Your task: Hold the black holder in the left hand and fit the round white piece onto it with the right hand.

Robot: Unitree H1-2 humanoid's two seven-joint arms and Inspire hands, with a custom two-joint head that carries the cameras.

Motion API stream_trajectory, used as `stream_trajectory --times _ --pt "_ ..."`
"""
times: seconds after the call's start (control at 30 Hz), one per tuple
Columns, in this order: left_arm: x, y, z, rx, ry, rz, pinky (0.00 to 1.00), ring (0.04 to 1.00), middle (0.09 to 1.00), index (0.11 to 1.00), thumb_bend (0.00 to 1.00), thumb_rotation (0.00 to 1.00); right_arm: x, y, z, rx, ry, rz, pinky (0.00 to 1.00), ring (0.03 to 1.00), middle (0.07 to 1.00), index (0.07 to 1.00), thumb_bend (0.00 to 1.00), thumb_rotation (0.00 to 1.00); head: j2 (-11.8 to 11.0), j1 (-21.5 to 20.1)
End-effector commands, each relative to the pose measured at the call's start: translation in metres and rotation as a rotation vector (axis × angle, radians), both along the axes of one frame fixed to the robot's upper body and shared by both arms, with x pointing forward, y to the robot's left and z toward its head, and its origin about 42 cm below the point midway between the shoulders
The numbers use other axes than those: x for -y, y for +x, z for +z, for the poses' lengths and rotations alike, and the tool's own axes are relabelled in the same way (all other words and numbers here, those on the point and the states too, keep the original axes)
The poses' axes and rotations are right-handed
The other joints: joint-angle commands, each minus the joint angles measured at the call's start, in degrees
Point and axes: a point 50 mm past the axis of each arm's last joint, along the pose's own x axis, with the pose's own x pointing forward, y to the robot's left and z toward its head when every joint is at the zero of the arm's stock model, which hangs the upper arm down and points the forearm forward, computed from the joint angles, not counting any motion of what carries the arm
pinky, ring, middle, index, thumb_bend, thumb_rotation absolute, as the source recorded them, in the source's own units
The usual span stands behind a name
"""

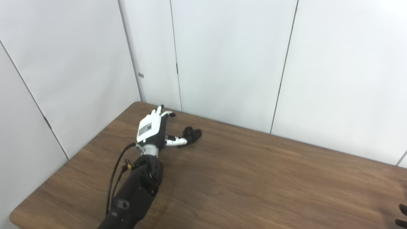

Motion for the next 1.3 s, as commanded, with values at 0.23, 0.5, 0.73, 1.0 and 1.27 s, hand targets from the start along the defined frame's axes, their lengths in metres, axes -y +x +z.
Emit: stream_trajectory --times 0.23,0.5,0.73,1.0,1.27 --pt "-0.002 0.018 0.017 0.092 0.046 0.02 1.0 1.0 1.0 0.784 0.97 0.27 0.006 0.0 0.018 0.072 -0.01 0.008 0.63 0.758 0.859 0.823 0.63 0.02 0.61 -0.06" --pt "0.004 0.022 -0.001 -0.013 -0.008 0.002 1.0 1.0 1.0 0.764 0.99 0.3 0.007 -0.002 0.018 0.071 -0.019 0.013 0.6 0.748 0.856 0.815 0.62 0.04 1.22 -0.41" --pt "0.011 0.025 -0.02 -0.071 -0.067 -0.021 1.0 1.0 1.0 0.722 1.0 0.3 0.006 -0.003 0.019 0.074 -0.015 0.01 0.6 0.745 0.852 0.81 0.61 0.02 1.67 -0.76" --pt "0.014 0.026 -0.037 -0.105 -0.017 -0.012 1.0 1.0 1.0 0.716 0.98 0.29 0.007 -0.005 0.019 0.076 -0.012 0.001 0.6 0.738 0.851 0.811 0.6 0.0 2.03 -0.93" --pt "0.008 0.029 -0.062 -0.166 0.061 0.025 1.0 1.0 1.0 0.718 0.97 0.29 0.009 -0.007 0.02 0.078 -0.01 -0.004 0.6 0.736 0.851 0.81 0.55 0.0 2.51 -1.15"
